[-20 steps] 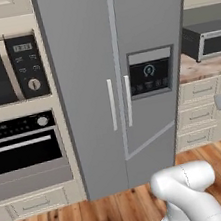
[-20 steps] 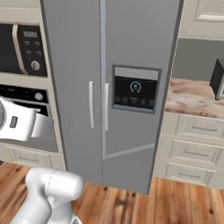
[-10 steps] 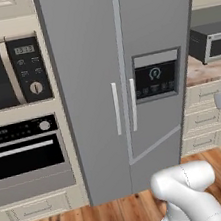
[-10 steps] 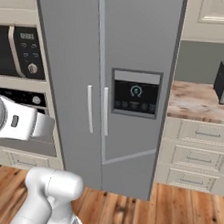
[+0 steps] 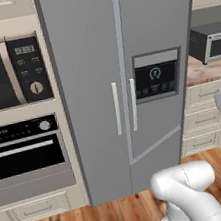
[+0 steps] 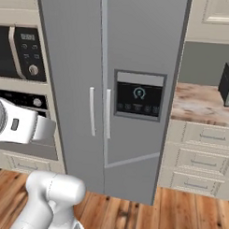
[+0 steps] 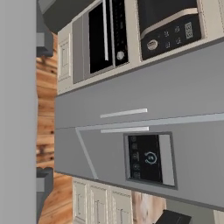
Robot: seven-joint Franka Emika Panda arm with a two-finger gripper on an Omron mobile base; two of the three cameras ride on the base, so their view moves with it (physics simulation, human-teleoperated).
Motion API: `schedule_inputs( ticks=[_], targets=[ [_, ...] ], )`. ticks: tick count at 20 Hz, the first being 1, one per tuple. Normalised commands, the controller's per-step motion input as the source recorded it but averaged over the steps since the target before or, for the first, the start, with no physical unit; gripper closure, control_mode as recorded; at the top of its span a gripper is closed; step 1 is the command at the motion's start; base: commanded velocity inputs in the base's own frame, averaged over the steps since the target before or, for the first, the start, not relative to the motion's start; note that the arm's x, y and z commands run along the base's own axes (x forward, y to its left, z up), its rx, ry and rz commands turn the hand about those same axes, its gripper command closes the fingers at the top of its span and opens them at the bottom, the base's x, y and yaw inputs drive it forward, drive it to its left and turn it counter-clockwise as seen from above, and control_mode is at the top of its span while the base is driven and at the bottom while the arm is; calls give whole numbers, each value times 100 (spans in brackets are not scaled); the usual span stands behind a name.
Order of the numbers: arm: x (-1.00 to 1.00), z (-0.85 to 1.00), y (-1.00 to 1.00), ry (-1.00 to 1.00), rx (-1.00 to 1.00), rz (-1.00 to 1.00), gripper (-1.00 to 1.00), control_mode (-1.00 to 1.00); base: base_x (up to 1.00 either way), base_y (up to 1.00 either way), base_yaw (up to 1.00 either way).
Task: Move the hot dog bun to the plate on the dining table and place the condiment next to that plate. Then navigate to the fridge and take the sausage and place it on the plate as well.
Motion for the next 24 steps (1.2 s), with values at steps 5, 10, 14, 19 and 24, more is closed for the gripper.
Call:
schedule_inputs(
  ticks=[5,10,14,19,24],
  targets=[
    [0,0,0,0,0,0,-100,100,-5,0,0],
    [0,0,0,0,0,0,-100,100,0,0,0],
    [47,-14,0,0,0,0,-100,-100,0,0,0],
    [94,-46,12,3,-4,0,-100,-100,0,0,0],
    [75,-70,13,1,-5,0,-100,-100,0,0,0]
  ],
)
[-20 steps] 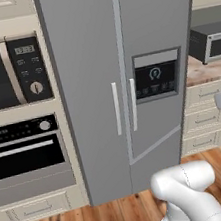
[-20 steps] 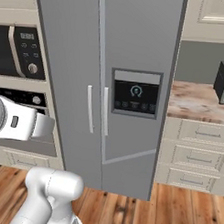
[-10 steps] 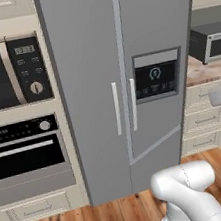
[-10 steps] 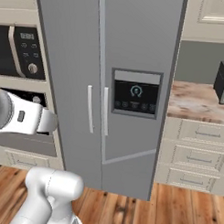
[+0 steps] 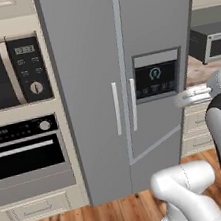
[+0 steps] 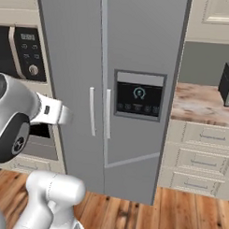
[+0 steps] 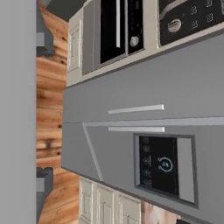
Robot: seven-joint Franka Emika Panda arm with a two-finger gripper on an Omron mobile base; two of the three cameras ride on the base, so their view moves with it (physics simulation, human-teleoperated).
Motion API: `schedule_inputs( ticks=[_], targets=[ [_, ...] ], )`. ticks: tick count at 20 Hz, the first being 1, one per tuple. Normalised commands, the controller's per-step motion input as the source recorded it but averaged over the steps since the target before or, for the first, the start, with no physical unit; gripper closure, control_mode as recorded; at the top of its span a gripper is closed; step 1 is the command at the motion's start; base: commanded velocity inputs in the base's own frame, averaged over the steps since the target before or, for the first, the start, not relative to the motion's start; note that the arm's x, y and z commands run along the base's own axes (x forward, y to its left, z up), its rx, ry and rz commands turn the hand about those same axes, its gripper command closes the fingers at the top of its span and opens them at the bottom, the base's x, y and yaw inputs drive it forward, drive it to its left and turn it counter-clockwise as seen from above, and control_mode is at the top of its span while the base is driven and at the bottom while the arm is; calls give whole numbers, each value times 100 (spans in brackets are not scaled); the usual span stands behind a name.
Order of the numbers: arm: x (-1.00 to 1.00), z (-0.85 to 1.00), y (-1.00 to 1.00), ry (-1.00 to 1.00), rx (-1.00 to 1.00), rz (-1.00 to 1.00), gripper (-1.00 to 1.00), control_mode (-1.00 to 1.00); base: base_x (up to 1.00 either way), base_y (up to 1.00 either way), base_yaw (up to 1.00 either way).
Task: Move the hot dog bun to the plate on the dining table and place the condiment next to that plate. Then navigate to the fridge and take the sausage and place it on the plate as well.
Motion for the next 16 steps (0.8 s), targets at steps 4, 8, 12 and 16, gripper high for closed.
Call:
schedule_inputs(
  ticks=[4,8,12,16],
  targets=[
    [66,-55,2,10,-1,0,-100,-100,0,0,0],
    [79,-26,0,15,0,0,-100,-100,0,0,0],
    [79,-12,0,14,0,0,-100,-100,0,0,0],
    [67,-20,0,2,0,0,-100,-100,0,0,0]
  ],
)
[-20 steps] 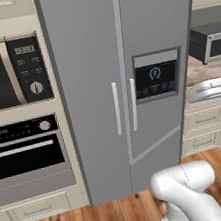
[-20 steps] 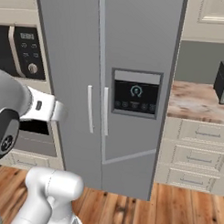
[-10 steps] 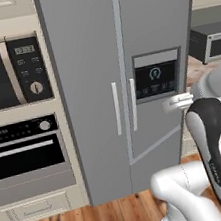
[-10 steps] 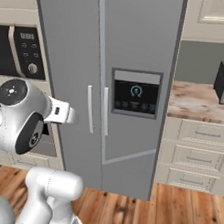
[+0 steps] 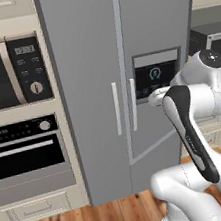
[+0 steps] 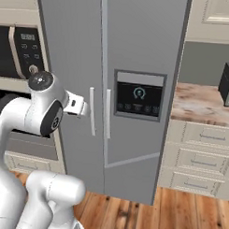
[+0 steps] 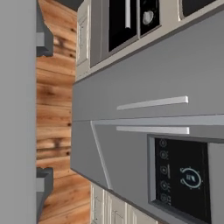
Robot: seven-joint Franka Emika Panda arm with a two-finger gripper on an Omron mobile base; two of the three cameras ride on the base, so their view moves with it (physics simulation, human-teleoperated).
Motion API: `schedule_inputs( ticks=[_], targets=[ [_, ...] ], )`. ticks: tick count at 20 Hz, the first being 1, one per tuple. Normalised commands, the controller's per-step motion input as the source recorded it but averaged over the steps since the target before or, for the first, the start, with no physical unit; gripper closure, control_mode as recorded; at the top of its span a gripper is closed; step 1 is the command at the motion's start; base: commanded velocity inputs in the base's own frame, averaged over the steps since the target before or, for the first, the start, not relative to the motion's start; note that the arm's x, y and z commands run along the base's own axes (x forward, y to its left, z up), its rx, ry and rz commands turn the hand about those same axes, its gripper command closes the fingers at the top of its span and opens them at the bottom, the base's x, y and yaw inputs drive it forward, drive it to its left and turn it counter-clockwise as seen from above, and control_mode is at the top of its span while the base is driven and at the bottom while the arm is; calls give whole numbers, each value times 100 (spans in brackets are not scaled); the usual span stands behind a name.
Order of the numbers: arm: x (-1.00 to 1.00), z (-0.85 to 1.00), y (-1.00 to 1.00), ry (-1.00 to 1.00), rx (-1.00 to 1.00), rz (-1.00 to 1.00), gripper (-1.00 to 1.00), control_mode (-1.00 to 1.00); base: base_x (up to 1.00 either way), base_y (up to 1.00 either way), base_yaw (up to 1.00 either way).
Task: Move the hot dog bun to the plate on the dining table and place the condiment next to that plate. Then navigate to the fridge and take the sausage and place it on the plate as well.
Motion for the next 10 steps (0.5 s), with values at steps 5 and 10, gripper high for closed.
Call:
schedule_inputs(
  ticks=[5,10],
  targets=[
    [49,-24,0,-6,-2,0,-100,-100,0,0,0],
    [51,-5,-1,0,0,0,-100,-100,0,0,0]
  ],
)
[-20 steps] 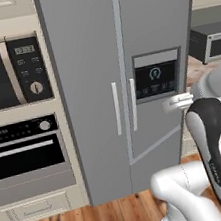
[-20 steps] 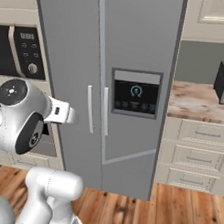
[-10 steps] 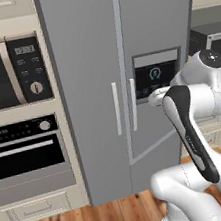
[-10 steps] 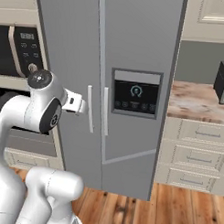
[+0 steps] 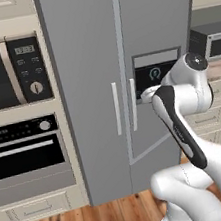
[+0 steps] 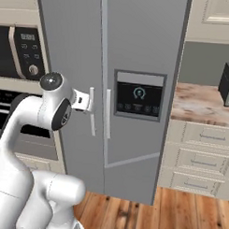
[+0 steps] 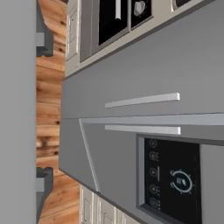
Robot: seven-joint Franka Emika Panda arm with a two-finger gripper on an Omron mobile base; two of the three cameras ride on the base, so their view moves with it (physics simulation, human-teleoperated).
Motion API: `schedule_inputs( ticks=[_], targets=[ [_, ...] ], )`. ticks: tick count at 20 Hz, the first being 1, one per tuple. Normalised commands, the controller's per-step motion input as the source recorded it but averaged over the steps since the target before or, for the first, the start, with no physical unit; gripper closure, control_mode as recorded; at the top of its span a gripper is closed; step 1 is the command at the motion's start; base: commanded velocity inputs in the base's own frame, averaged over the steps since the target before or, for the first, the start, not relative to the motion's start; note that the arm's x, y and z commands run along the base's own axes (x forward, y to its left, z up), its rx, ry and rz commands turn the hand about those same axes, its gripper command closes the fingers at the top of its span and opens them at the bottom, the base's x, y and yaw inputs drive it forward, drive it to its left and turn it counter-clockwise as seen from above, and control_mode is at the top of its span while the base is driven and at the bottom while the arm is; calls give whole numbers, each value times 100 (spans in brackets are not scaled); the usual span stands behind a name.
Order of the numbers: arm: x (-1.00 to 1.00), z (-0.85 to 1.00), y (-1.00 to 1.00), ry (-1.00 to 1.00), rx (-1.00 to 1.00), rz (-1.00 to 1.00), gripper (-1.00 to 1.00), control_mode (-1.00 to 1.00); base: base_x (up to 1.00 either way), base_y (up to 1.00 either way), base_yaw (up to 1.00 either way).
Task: Move the hot dog bun to the plate on the dining table and place the condiment next to that plate. Then navigate to the fridge and take the sausage and place it on the plate as well.
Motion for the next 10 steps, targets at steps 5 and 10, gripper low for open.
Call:
schedule_inputs(
  ticks=[5,10],
  targets=[
    [41,-10,-10,0,0,-5,-100,-100,0,0,0],
    [43,-12,-11,0,0,-7,-100,-100,0,0,0]
  ],
)
